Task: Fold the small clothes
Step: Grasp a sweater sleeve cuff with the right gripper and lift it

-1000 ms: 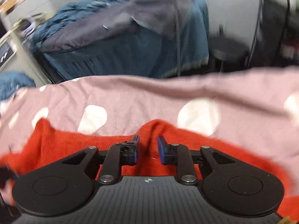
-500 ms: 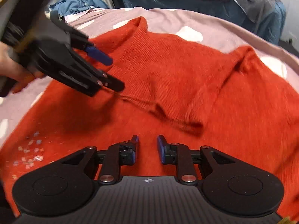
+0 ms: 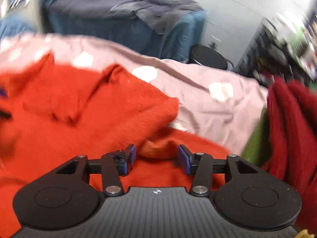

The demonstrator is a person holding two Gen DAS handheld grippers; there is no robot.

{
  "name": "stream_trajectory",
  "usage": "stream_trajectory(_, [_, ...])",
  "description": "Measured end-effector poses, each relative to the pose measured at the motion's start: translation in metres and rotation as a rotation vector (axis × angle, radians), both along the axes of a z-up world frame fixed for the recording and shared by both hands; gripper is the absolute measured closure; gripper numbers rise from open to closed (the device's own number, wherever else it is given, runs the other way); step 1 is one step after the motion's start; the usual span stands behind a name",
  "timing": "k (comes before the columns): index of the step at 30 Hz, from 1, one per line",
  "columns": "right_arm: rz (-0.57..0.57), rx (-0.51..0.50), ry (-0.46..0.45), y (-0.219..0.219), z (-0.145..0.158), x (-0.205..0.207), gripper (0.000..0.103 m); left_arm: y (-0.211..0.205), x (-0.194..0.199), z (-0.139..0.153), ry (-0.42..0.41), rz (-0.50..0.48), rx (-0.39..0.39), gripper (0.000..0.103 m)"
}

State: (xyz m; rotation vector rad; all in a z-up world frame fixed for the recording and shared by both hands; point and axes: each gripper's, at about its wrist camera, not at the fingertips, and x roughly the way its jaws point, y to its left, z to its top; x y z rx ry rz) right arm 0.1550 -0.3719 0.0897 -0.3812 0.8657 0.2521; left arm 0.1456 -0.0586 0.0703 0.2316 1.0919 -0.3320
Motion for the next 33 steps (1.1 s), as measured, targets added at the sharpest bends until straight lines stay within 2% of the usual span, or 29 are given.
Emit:
stream_trajectory(2, [0.180,-0.093,0.006,0.004,-0.005,-0.002,0.022,-0.010,-0.001,-0.002,0.017,-0.008,-0.009,0.018])
stream_trajectory(5, [0.390,-0.308,0.046,0.020,-0.023,0.005,0.020,-0.021,-0.004,-0.002,0.030,-0.007,-0.047,0.018])
stream_trajectory(10, [0.540,-0.446,0.091,0.034,-0.048,0.019,0.022,-0.029,-0.011,0.001,0.029,0.001,-0.036,0.009])
stream_trajectory(12, [0.564,-0.483,0.113,0.038,-0.058,0.023,0.037,-0.025,-0.011,0.001,0.041,0.020,-0.038,0.009])
stream_trajectory(13, [0.572,-0.503,0.124,0.039,-0.061,0.023,0.073,-0.022,-0.010,0.000,0.047,0.031,-0.038,0.009])
stream_trajectory(14, [0.571,-0.511,0.139,0.039,-0.060,0.022,0.092,-0.018,-0.011,0.001,0.048,0.042,-0.036,0.009])
stream_trajectory(16, [0.531,-0.461,0.158,0.030,-0.047,0.020,0.093,-0.009,-0.012,0.002,0.044,0.064,-0.034,0.008])
stream_trajectory(18, [0.449,-0.386,0.110,0.021,-0.023,0.018,0.093,-0.001,-0.013,0.003,0.047,0.092,-0.041,0.008])
stream_trajectory(23, [0.098,-0.117,-0.080,-0.024,0.068,0.025,0.093,0.007,-0.009,-0.003,0.071,0.143,-0.056,0.008])
stream_trajectory(28, [-0.268,0.172,-0.273,-0.092,0.154,0.026,0.093,-0.004,-0.006,0.001,0.060,0.131,-0.105,0.008])
stream_trajectory(30, [-0.348,0.265,-0.346,-0.113,0.180,0.019,0.093,-0.008,-0.005,0.005,0.049,0.128,-0.122,0.008])
stream_trajectory(33, [-0.406,0.322,-0.447,-0.127,0.211,0.002,0.093,-0.014,-0.003,0.009,0.036,0.125,-0.135,0.008])
